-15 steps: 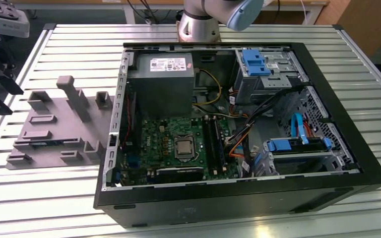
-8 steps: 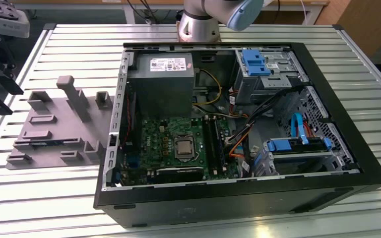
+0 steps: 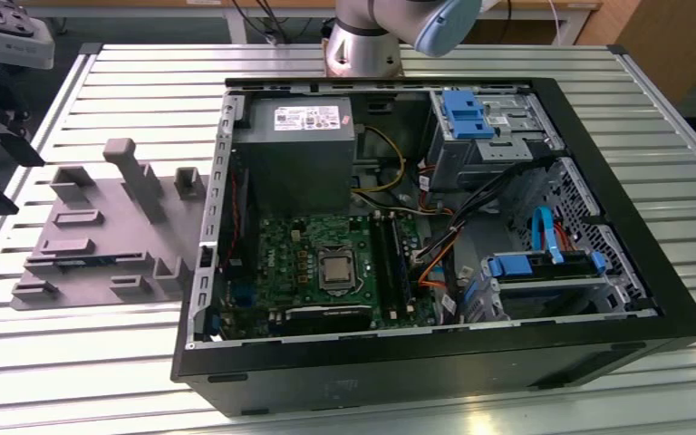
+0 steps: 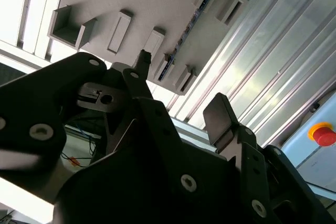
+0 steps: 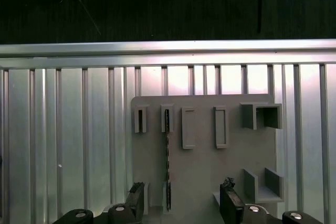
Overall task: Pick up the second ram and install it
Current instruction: 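Pick up the second ram and move it above second insertion slot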
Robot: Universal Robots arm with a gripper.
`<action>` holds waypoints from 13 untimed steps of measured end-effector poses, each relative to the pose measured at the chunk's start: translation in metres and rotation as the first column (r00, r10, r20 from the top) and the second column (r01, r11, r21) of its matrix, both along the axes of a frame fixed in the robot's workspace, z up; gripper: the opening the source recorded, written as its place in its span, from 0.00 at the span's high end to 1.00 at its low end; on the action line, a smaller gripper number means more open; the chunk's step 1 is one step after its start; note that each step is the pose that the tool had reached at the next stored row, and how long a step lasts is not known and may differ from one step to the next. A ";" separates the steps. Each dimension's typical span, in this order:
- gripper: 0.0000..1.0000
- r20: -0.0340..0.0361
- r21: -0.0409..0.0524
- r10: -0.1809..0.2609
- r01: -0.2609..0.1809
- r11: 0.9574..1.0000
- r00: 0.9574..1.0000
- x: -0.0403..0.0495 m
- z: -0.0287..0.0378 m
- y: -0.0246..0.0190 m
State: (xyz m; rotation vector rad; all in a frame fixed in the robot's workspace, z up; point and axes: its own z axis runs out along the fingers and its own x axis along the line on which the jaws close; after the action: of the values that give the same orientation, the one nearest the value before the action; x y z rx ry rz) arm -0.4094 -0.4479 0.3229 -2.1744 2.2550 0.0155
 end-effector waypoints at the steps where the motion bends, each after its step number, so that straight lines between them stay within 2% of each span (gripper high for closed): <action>1: 0.33 0.000 0.000 0.000 0.000 1.000 1.000 0.0000 0.0000 0.0000; 13: 0.33 0.000 0.000 0.000 0.000 1.000 1.000 0.0000 -0.0032 0.0000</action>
State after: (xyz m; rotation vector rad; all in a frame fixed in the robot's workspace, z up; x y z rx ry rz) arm -0.4094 -0.4479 0.3198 -2.1743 2.2549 0.0155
